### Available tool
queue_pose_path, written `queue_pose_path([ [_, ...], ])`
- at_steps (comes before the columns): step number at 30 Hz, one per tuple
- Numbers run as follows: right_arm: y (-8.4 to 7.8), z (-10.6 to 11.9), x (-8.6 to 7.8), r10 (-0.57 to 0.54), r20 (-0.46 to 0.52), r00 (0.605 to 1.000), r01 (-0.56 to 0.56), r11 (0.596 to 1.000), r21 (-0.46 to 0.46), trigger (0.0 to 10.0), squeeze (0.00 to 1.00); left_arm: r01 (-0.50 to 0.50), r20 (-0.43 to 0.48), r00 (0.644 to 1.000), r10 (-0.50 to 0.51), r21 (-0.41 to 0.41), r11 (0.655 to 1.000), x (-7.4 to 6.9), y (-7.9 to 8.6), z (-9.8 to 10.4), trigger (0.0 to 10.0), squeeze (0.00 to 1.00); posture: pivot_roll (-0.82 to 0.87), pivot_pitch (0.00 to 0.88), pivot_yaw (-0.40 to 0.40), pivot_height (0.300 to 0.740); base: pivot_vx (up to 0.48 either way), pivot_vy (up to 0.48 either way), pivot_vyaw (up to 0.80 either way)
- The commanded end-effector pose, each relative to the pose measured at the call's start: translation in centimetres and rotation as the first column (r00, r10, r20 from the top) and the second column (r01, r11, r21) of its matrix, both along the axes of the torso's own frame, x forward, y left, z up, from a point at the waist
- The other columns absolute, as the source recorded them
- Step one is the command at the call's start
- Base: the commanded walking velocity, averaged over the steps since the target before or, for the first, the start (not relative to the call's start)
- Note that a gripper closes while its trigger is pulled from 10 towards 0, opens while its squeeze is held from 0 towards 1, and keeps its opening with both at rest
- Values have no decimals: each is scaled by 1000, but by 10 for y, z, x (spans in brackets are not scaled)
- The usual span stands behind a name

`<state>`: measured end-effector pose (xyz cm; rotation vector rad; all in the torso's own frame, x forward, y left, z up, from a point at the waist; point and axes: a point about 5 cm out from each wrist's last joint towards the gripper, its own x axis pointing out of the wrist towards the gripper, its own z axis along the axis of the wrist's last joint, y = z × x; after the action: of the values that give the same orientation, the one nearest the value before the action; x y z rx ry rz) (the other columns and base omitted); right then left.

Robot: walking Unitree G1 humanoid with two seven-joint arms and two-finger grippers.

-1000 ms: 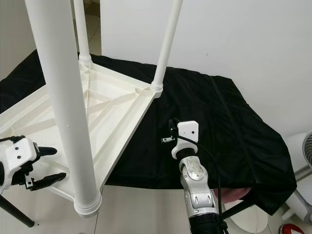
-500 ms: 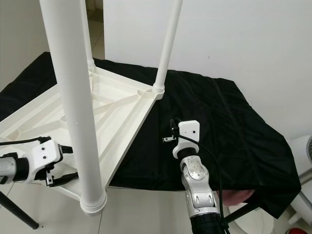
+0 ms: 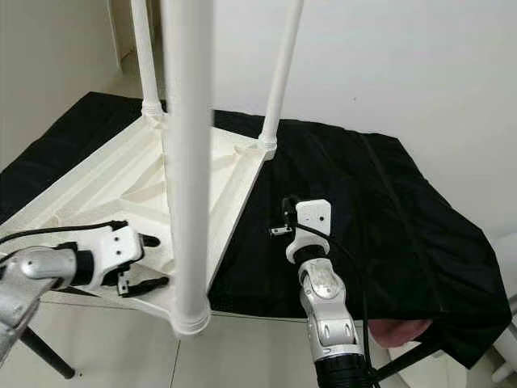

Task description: Building children table

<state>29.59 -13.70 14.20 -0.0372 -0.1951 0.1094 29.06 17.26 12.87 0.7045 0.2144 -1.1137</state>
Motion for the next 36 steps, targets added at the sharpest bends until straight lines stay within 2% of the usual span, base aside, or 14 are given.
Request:
queue_pose_path([
  [1,-4,2,1,-26,0,1000,26,1000,12,10000,0,-74,55,996,74,-7,997,8,-6,-4,10000,0,33,0,-101,740,0,0,0],
  [6,-10,1,3,-69,-6,998,69,997,27,10000,0,-187,128,972,198,-92,978,29,-17,2,10000,0,37,0,-101,740,0,0,0],
  [10,-11,0,3,-80,-7,997,81,996,28,10000,0,-232,140,959,248,-120,965,34,-20,2,10000,0,41,0,-103,740,0,0,0],
  [12,-12,0,6,-97,-11,995,97,995,28,10000,0,-291,161,933,321,-187,938,42,-26,7,10000,0,45,0,-112,740,0,0,0],
  [14,-12,0,7,-104,-12,995,104,994,29,10000,0,-308,175,922,345,-207,928,45,-28,10,10000,0,47,0,-114,740,0,0,0],
  [17,-12,2,11,-112,-12,994,113,993,33,10000,0,-397,180,874,451,-270,877,53,-26,16,10000,0,54,0,-123,740,0,0,0],
  [19,-13,3,13,-118,-10,993,118,992,37,10000,0,-432,193,848,494,-289,854,56,-23,19,10000,0,62,0,-127,740,0,0,0],
  [21,-13,3,14,-121,-9,993,121,992,37,10000,0,-444,203,837,508,-291,848,57,-22,20,10000,0,64,0,-131,740,0,0,0],
  [24,-13,5,15,-115,-3,993,115,993,39,10000,0,-432,212,842,495,-284,856,54,-18,22,10000,0,64,0,-134,740,0,0,0],
  [27,-11,6,15,-80,5,997,79,996,44,10000,0,-392,199,873,445,-256,884,46,-9,22,10000,0,73,0,-141,740,0,0,0],
  [29,-11,5,13,-55,11,998,55,997,45,10000,0,-303,182,920,346,-226,926,35,-4,20,10000,0,75,0,-142,740,0,0,0],
  [30,-11,5,13,-55,11,998,55,997,45,10000,0,-303,182,920,346,-226,926,35,-4,20,10000,0,75,0,-142,740,0,0,0],
  [34,-17,3,12,-59,9,998,58,998,33,10000,0,-233,130,958,257,-176,956,22,4,17,10000,0,81,0,-144,740,0,0,0],
  [36,-24,1,11,-70,7,997,70,997,19,10000,0,-217,88,970,228,-114,969,16,14,12,10000,0,81,0,-144,740,0,0,0],
])
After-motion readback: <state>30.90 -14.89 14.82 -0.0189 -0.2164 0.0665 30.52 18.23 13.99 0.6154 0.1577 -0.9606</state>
